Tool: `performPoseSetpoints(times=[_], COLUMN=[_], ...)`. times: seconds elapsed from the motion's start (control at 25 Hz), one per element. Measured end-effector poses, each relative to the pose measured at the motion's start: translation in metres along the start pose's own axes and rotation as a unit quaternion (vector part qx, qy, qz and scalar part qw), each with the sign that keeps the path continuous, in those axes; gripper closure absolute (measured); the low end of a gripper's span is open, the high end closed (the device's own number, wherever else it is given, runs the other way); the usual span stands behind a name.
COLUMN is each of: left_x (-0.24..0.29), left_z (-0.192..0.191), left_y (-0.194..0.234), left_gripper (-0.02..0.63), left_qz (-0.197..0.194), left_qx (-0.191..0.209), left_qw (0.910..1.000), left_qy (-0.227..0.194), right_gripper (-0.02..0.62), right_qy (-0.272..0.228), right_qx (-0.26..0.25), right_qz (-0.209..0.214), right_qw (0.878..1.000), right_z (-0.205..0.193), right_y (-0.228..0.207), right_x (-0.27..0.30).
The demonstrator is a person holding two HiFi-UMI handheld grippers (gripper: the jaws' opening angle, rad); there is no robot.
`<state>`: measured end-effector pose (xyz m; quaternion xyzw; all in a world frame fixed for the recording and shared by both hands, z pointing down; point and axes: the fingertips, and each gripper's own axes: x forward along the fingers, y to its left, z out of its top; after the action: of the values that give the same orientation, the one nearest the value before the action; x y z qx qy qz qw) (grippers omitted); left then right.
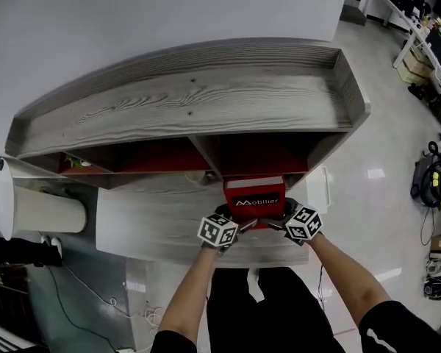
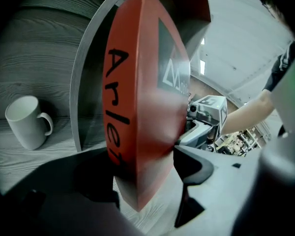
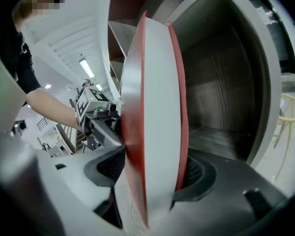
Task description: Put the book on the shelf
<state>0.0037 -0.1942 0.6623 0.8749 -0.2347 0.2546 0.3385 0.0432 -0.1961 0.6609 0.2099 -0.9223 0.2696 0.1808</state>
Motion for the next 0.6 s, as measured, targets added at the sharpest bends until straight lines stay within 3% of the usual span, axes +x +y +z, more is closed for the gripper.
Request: performPoseSetpoints(times=[0.2, 0.6], left_x=[0.011, 0.019], left_z=[-0.006, -0.006], left_y=[0.013, 0.028], left_gripper=[0.275, 0.272], left_qz=[0.007, 0.024], left_qx=[-0.02, -0.003], left_qw=[0.9997, 0.9997], left_qy=[-0.015, -0.001], right_gripper=[0.296, 0.298], right_qy=[0.013, 0.02], right_qx=[-0.025, -0.031], right_qz=[0.001, -0.002], right_qw=[1.0, 0.999], right_z=[-0.005, -0.01], right_y=[-0.012, -0.025], right_x=[0.009, 0.019])
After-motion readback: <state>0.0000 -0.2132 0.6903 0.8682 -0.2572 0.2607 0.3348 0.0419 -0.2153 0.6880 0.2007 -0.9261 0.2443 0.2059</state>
